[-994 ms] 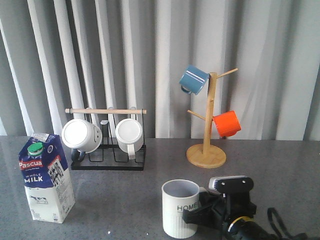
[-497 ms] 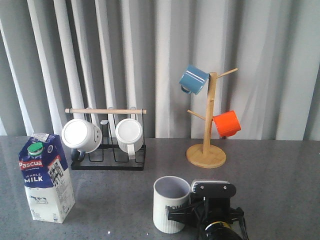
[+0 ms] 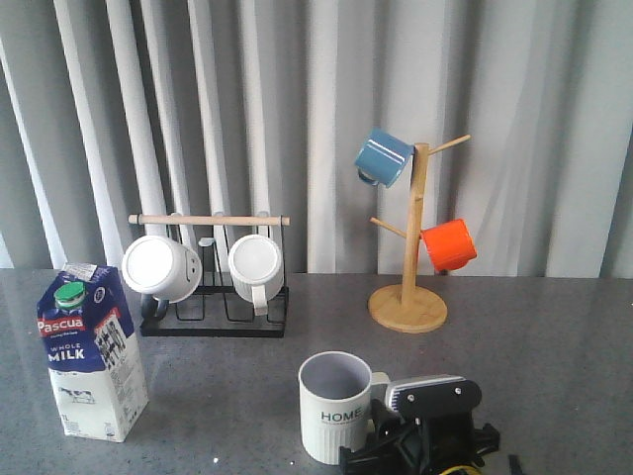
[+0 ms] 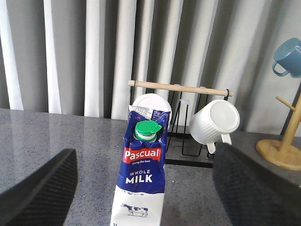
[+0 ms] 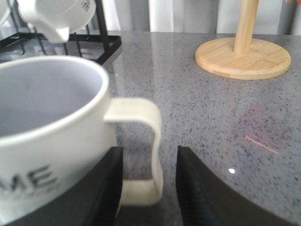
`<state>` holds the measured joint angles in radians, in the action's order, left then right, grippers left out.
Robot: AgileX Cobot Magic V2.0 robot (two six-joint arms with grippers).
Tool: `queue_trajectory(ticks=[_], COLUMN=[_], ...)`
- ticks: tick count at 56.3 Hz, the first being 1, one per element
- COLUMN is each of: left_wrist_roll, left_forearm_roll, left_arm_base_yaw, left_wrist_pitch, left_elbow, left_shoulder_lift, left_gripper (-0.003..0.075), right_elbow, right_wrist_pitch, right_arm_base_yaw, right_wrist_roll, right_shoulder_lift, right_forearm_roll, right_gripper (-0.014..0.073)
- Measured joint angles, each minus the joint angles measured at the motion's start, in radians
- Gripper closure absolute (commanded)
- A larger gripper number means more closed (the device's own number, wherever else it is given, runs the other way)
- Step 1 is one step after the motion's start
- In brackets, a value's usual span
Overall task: Place milk next to cup
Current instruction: 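Open the right gripper and withdraw it from the mug, then move the left gripper toward the blue Pascual milk carton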
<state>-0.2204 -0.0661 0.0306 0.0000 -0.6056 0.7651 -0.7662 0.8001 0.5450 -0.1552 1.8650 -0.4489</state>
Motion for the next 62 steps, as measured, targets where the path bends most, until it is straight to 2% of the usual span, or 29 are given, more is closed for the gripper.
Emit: queue_trajectory(ticks=[12,25,36,45,53,62], left_wrist_roll=[0.0,0.0,0.0,0.0,0.0,0.0], left_forearm_roll=[0.0,0.0,0.0,0.0,0.0,0.0], left_arm_base_yaw=[0.0,0.0,0.0,0.0,0.0,0.0], left_wrist_pitch=[0.0,0.0,0.0,0.0,0.0,0.0], left_elbow=[0.0,0.0,0.0,0.0,0.0,0.0], left_shoulder_lift=[0.0,0.0,0.0,0.0,0.0,0.0], left_gripper=[0.0148,0.0148,0.0148,0.0148,0.0148,0.0148], right_elbow=[0.129,0.149,0.151,0.151,0.151,0.151], right_wrist_pitch=[-0.037,-0.319,-0.452,-0.516,-0.59,-0.658], right_arm_base_yaw=[-0.025,-0.161,-0.275,-0.321,-0.324,-0.324], right_wrist_roll=[-0.007,-0.042,-0.038,0.057,0.11,0.109], right_shoulder_lift=[-0.166,-0.448,-0.712,-0.904,-1.017,-1.065], right_forearm_roll=[0.107,0.355,0.419,0.486,0.502,0.503], right_gripper=[0.0293,0.0295,0.0314,0.0417,0.061,0.0602])
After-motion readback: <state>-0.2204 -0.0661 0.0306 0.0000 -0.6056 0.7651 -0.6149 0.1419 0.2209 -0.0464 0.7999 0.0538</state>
